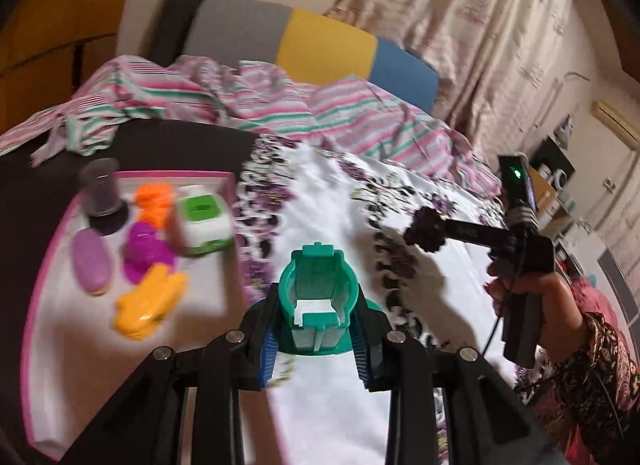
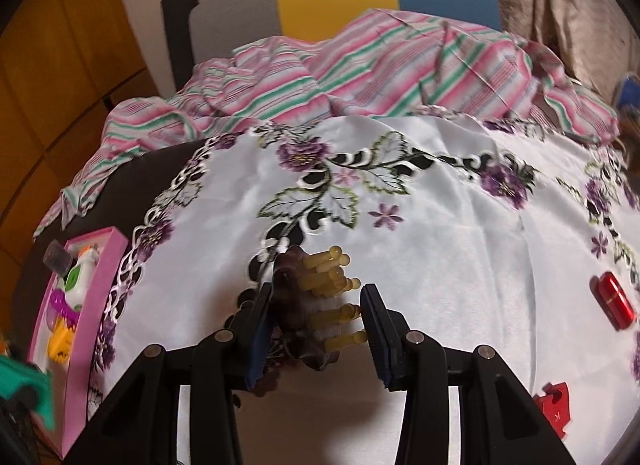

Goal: Organize rigid objects
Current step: 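Lift the green spool toward the tray with the left tool while the right tool holds the brown object, then lower the green spool into the tray and open the left tool while the right tool carries the brown object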

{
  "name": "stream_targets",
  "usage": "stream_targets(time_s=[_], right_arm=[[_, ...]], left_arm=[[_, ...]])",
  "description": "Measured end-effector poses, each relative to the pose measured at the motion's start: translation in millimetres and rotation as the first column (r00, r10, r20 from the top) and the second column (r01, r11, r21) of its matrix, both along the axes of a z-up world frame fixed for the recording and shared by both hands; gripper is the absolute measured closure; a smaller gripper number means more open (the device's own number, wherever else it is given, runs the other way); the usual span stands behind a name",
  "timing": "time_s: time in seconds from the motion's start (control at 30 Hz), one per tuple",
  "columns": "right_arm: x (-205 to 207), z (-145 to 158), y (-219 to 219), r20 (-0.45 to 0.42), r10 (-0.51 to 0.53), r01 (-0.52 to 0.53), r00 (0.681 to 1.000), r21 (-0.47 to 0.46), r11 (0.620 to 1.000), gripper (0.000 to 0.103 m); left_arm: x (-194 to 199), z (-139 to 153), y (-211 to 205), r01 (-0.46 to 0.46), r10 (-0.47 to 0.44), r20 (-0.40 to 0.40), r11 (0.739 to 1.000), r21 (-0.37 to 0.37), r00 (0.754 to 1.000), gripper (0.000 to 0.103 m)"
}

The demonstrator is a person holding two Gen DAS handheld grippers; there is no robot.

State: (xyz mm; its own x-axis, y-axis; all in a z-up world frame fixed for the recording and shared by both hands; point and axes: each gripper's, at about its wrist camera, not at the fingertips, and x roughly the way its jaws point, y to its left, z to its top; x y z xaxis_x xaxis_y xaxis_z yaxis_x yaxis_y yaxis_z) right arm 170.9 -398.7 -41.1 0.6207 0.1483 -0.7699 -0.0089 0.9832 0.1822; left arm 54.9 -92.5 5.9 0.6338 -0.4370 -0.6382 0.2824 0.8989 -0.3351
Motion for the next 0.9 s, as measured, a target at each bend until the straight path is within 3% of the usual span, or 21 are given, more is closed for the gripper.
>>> stream_targets(time_s=[0.2,0.47,0.63,0.9], right_arm=[[-4.7,-1.7,13.2,-0.005,0.023,-0.023,1.0,-0.011,1.0,0.06],[-23.0,13.1,41.5,0.063,0.037,-0.037,0.997,-0.003,0.999,0.06],[-41.7,23.1,71.9,0.09,0.09,-0.092,0.992,0.016,0.996,0.06],[-76.6,34.6,105.6,0.105,0.13,-0.143,0.986,0.121,0.982,0.06]], left_arm=[[-5.2,-6.9,49.8,-0.102,0.103,-0.016,0.995,0.002,0.995,0.072],[-5.0,-19.1,104.2,-0.21,0.21,-0.039,0.978,0.024,0.977,0.072],[3.9,-30.7,119.6,-0.235,0.239,-0.057,0.97,0.06,0.969,0.072],[21.0,-51.5,132.4,-0.263,0.276,-0.091,0.956,0.131,0.957,0.072]])
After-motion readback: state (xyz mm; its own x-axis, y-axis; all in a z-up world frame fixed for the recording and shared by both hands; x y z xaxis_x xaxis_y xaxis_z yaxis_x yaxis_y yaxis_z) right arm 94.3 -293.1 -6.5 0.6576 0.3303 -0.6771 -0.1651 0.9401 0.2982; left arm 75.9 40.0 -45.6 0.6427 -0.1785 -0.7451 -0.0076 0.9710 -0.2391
